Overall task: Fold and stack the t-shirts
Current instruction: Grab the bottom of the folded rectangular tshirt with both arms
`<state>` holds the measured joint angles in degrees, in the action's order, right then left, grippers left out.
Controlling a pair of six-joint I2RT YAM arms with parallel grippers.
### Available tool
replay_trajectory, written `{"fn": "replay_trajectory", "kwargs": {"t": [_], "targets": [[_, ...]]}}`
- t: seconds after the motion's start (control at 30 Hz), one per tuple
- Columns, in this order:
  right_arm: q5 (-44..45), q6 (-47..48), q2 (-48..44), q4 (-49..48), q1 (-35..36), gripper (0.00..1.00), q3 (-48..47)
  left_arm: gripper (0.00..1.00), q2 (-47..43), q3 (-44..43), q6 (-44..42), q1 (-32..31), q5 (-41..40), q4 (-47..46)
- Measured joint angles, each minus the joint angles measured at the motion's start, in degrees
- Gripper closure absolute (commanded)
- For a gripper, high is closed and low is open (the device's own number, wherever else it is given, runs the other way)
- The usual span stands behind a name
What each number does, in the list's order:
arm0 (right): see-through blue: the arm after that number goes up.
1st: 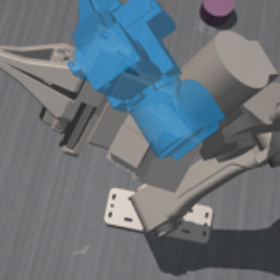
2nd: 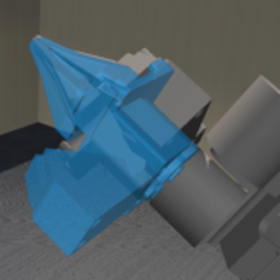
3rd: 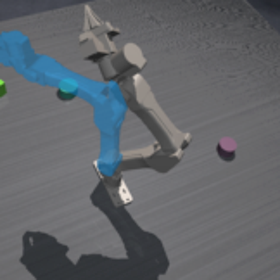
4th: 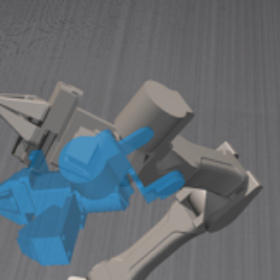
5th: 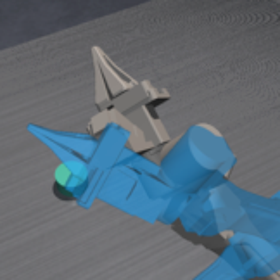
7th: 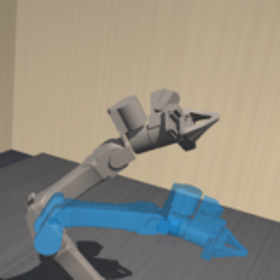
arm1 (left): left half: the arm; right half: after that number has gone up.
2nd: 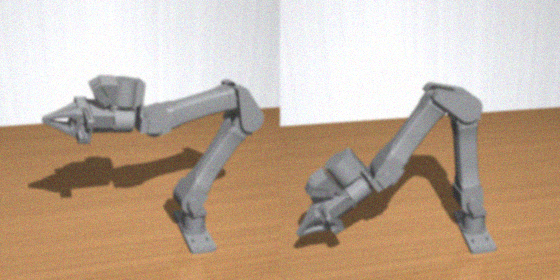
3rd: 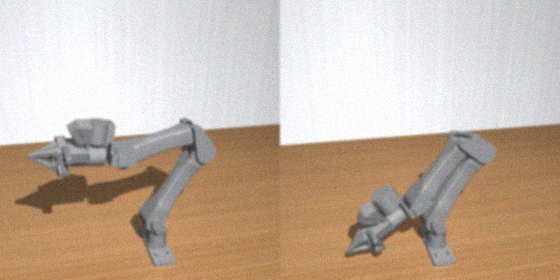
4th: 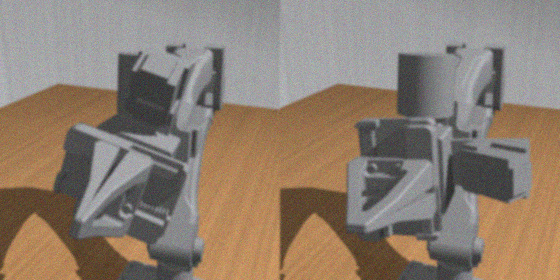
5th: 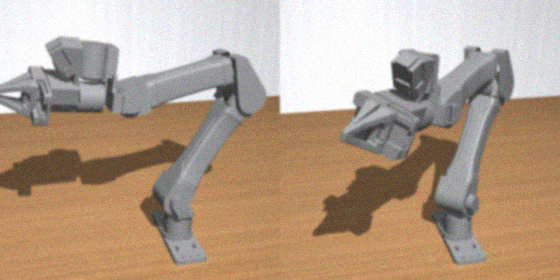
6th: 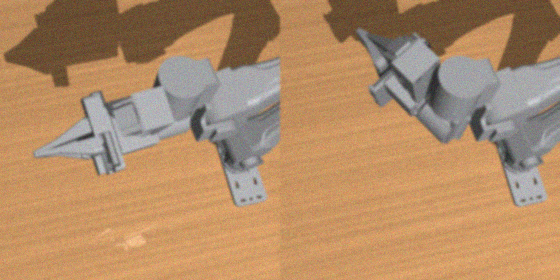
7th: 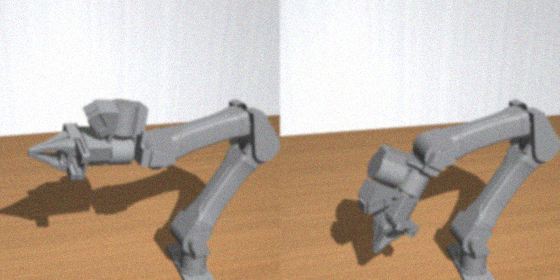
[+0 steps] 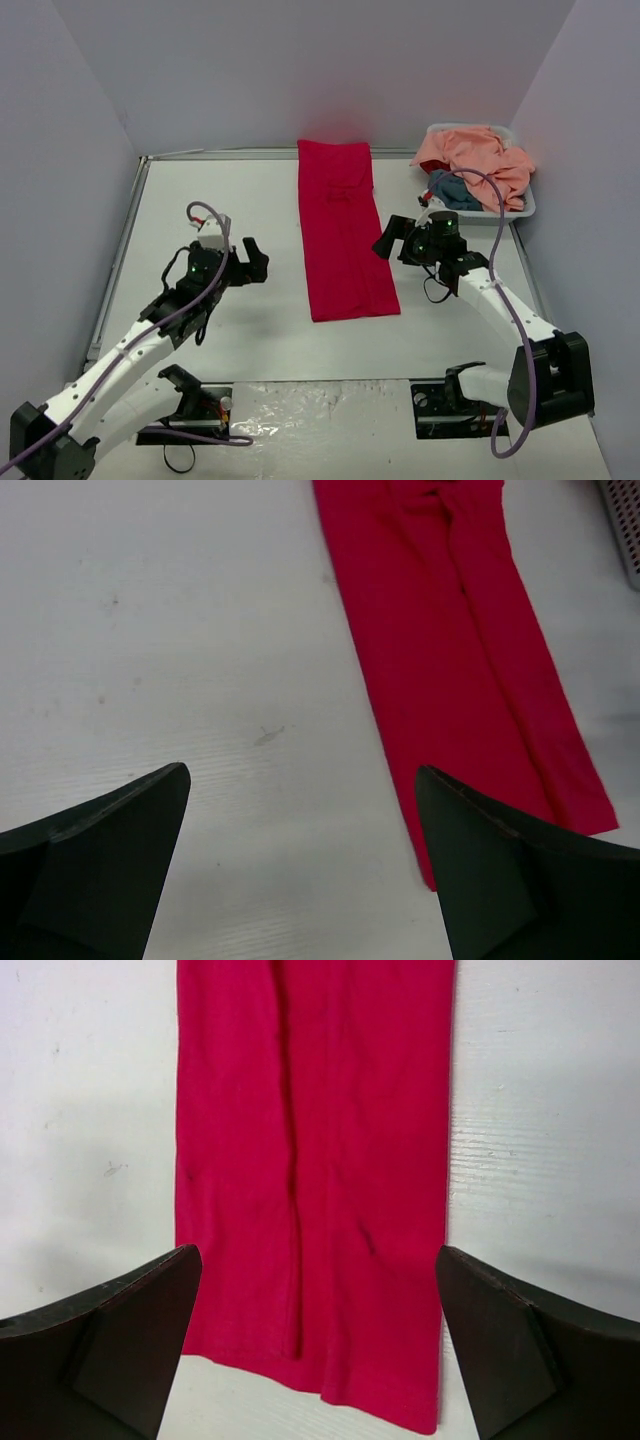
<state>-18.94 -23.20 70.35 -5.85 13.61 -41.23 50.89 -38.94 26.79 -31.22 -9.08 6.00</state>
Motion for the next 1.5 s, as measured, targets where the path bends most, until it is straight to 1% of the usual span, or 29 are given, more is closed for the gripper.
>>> {"fn": "replay_trajectory", "kwargs": {"t": [0.07,0.13,0.3,0.47,0.57,0.7,0.83,0.9,1.0,1.23,1.3,1.33,1.37,1.47,1.5], "targets": [[0.0,-0.9,-1.0,0.4,0.0,0.00,0.3,0.06,-4.3,3.2,4.0,0.0,1.4,0.7],[0.0,-1.9,-1.8,0.6,0.0,0.00,1.0,0.06,-6.7,5.2,7.0,0.0,2.6,1.6],[-1.3,-4.2,-3.5,1.2,-0.1,0.00,4.2,0.06,-7.5,10.5,13.7,0.1,7.5,0.3],[-1.5,-7.1,-9.9,2.6,-1.7,0.00,9.4,0.06,-8.1,16.8,18.2,0.1,12.8,0.7],[-0.4,-8.8,-13.7,2.9,-2.4,0.00,11.5,0.06,-9.2,17.3,20.2,0.1,15.3,1.3],[1.3,-11.3,-18.1,3.1,-3.1,0.00,14.4,0.06,-10.7,19.5,23.8,0.1,18.5,-3.7],[1.3,-12.0,-19.3,3.7,-3.9,0.00,15.1,0.06,-10.4,20.3,25.4,-1.4,17.6,-2.7],[1.3,-12.0,-19.2,4.0,-3.9,0.00,15.1,0.06,-10.6,20.3,25.1,-2.6,16.5,-1.6],[1.3,-12.0,-19.1,4.3,-3.9,0.00,15.1,0.06,-10.5,20.3,24.7,-3.3,17.1,-1.6],[1.6,-12.6,-20.1,4.8,-3.9,0.00,15.6,0.06,-7.3,23.5,28.3,-3.7,20.5,-11.6],[1.5,-12.7,-20.8,4.9,-3.9,0.00,16.0,0.00,-5.0,24.7,29.4,-3.7,21.5,-14.7],[1.5,-12.7,-21.2,4.9,-3.9,0.00,16.0,0.07,-3.5,24.9,29.7,-3.7,22.0,-15.8],[1.6,-12.8,-21.4,4.9,-3.9,0.00,16.1,0.07,-2.1,25.0,29.9,-3.7,22.6,-16.4],[1.5,-12.7,-21.2,4.9,-3.9,0.00,16.1,0.12,2.2,24.3,29.9,-3.7,24.5,-17.7],[1.5,-12.7,-21.0,5.0,-3.9,0.00,16.1,0.16,3.6,24.1,29.9,-3.7,25.4,-18.4]]}}
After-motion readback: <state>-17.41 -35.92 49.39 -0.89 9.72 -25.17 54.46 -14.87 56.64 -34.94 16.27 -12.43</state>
